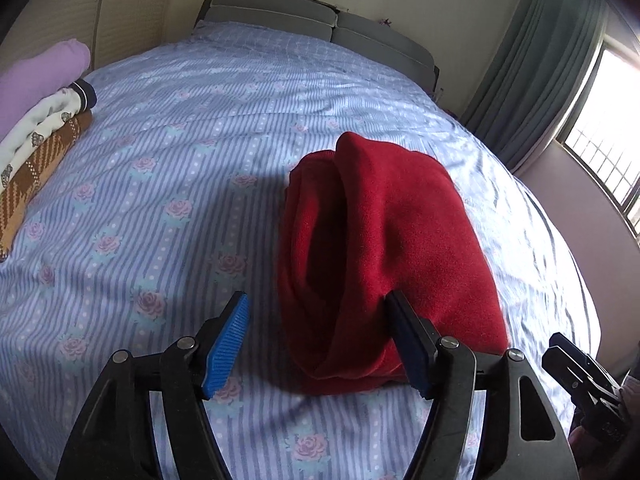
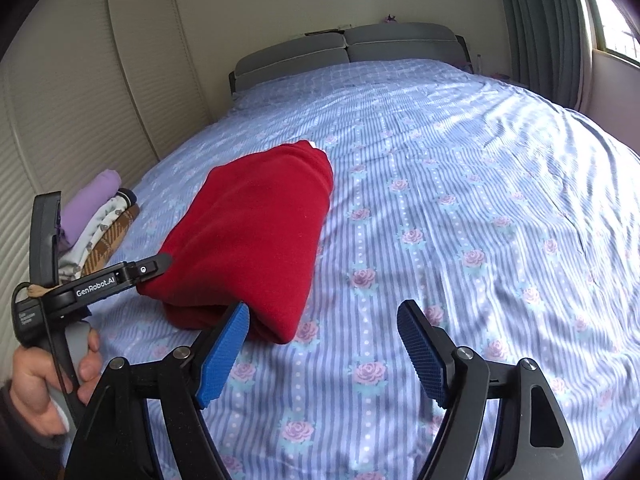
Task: Fold small clothes
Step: 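Grasp the folded sweatshirt with both grippers and carry it to the clothes stack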
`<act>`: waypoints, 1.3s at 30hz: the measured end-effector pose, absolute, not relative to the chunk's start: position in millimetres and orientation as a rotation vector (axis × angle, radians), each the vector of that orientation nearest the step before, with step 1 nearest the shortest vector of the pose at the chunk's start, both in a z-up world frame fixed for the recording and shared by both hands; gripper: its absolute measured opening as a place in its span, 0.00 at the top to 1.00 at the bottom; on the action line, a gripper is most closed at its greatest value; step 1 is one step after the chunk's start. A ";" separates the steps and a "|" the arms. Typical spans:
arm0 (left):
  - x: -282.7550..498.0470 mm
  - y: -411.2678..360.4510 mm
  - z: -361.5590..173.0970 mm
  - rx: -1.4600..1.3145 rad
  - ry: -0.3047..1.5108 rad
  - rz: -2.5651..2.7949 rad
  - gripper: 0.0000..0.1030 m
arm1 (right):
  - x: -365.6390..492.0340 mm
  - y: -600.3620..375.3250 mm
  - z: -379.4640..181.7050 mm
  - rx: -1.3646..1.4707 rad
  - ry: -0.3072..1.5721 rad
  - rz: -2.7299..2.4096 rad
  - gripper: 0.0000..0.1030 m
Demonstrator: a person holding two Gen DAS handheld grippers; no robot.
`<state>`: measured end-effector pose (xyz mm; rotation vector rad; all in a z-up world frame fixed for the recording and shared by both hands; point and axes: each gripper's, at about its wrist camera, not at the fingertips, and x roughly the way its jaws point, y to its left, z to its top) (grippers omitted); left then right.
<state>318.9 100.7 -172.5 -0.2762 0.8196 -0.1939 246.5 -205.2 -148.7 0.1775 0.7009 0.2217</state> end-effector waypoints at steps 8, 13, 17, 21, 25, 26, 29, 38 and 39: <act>341.2 118.7 -190.5 -0.465 0.937 -0.250 0.18 | 305.6 -215.4 -142.2 0.338 0.770 0.334 0.20; 342.6 127.3 -203.5 -0.603 0.975 -0.298 0.18 | 353.4 -215.5 -164.8 0.509 0.925 0.433 0.20; 347.8 124.1 -206.8 -0.655 0.985 -0.346 0.18 | 379.6 -211.5 -182.3 0.589 1.012 0.468 0.19; 357.1 120.4 -213.5 -0.700 1.004 -0.381 0.18 | 401.1 -206.6 -198.6 0.641 1.095 0.502 0.19; 362.8 114.5 -218.7 -0.724 1.015 -0.412 0.29 | 413.6 -200.2 -206.8 0.682 1.139 0.545 0.20; 362.2 112.9 -218.5 -0.721 1.014 -0.411 0.29 | 416.8 -198.4 -210.1 0.697 1.152 0.560 0.20; 362.2 109.8 -218.0 -0.704 1.007 -0.401 0.31 | 426.3 -194.4 -222.5 0.753 1.198 0.592 0.18; 360.2 105.9 -218.7 -0.713 0.993 -0.415 0.46 | 432.6 -167.0 -224.0 0.737 1.223 0.618 0.22; 359.9 105.2 -217.1 -0.706 0.988 -0.418 0.48 | 432.3 -163.6 -221.9 0.734 1.218 0.617 0.24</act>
